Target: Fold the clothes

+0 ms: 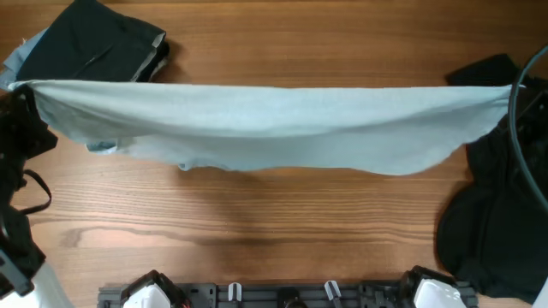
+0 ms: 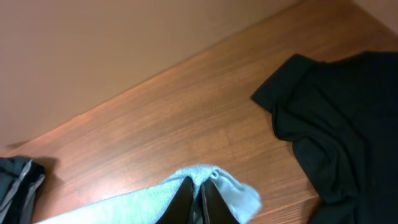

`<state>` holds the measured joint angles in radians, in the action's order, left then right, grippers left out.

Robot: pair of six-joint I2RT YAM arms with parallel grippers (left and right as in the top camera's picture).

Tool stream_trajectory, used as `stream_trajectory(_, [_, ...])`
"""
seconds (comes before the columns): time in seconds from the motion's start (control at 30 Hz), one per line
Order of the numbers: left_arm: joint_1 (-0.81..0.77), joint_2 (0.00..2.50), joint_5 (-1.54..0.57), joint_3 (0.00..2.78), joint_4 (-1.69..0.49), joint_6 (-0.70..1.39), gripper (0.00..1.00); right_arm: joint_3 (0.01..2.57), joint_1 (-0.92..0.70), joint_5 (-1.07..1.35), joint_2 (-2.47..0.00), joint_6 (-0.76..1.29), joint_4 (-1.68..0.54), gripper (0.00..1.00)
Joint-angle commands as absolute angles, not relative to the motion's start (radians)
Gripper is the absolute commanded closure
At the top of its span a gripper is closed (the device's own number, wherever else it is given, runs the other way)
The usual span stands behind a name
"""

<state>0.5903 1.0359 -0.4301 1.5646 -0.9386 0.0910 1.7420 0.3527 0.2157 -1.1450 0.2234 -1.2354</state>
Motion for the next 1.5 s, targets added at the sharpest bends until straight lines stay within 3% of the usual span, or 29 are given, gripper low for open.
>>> stream_trajectory(0.0, [0.591, 1.111, -0.514, 1.584, -0.952, 0.113, 0.96, 1.760, 0.355, 0.202, -1.184, 0.235, -1.235, 0.96])
stream_trajectory(0.2, [0.427, 1.391, -0.612, 1.584, -0.905, 0.112, 0.96, 1.760, 0.355, 0.401, -1.391, 0.125, -1.162, 0.96])
stream_trajectory(0.33, [0.307, 1.489, -0.595, 1.586, -0.531, 0.173, 0.96, 1.761, 0.355, 0.533, -1.480, 0.107, -0.918, 0.96])
stream_trajectory(0.43, [0.297, 1.484, -0.610, 1.681, -0.432, 0.229, 0.96, 1.808, 0.370, 0.532, -1.456, 0.133, -0.847, 0.96])
stream_trajectory(0.57, [0.298, 1.456, -0.636, 1.938, -0.706, 0.159, 0.96, 1.865, 0.403, 0.525, -1.362, 0.133, -0.932, 0.96])
stream_trajectory(0.67, [0.299, 1.350, -0.514, 2.015, -0.961, 0.055, 0.96, 1.865, 0.403, 0.449, -1.235, 0.134, -1.045, 0.96])
stream_trajectory(0.83, [0.299, 1.162, -0.213, 2.015, -1.119, 0.055, 0.96, 1.864, 0.403, 0.331, -1.082, 0.148, -1.146, 0.96])
stream_trajectory(1.03, [0.299, 1.100, -0.083, 2.014, -1.179, 0.056, 0.96, 1.864, 0.403, 0.298, -1.062, 0.160, -1.159, 0.96])
stream_trajectory(1.2, [0.299, 1.228, -0.166, 2.014, -1.185, 0.064, 0.96, 1.864, 0.403, 0.299, -1.205, 0.158, -1.225, 0.96])
stream_trajectory(1.47, [0.299, 1.572, -0.545, 2.014, -1.187, 0.055, 0.96, 1.864, 0.403, 0.402, -1.487, 0.073, -1.316, 0.96])
